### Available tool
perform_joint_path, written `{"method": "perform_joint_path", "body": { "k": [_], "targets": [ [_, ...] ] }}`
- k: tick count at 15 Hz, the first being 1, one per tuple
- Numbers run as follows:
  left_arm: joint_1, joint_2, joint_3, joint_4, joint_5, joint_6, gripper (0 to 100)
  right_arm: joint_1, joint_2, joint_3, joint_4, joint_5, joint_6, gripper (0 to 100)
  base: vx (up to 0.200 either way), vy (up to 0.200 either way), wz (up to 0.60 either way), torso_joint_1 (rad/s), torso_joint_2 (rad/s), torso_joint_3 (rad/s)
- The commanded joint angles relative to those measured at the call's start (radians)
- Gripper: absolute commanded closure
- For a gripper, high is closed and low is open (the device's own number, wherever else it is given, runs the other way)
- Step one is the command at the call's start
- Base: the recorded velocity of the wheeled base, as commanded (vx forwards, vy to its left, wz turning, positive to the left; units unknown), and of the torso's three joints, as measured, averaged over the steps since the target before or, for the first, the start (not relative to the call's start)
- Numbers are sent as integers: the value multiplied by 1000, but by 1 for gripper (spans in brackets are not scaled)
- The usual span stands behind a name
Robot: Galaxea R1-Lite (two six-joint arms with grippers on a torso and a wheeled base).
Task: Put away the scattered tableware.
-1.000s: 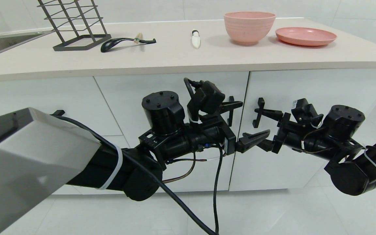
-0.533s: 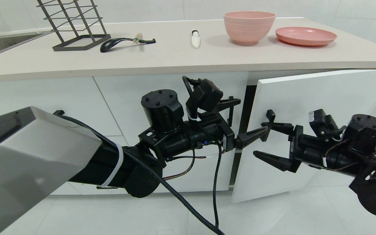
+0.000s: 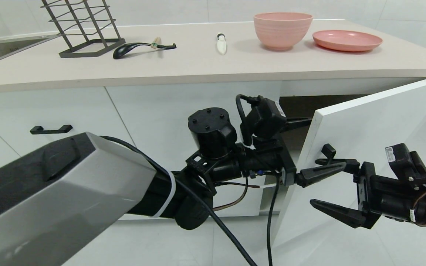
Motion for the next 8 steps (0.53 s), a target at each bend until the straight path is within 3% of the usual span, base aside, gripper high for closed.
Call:
{"method": "perform_joint_path", "body": {
  "k": [1, 5, 8],
  "targets": [
    [-36, 28, -10, -8, 3, -11, 0, -20, -10, 4, -9, 0, -2, 0, 0, 0, 0, 0, 0, 0],
    [-76, 30, -12, -55, 16, -86, 0, -118, 34, 14, -9, -19, -9, 0, 0, 0, 0, 0, 0, 0],
    [-76, 40, -12, -55, 22, -88, 0, -159, 37, 19, -10, -19, -9, 0, 0, 0, 0, 0, 0, 0]
  ]
}}
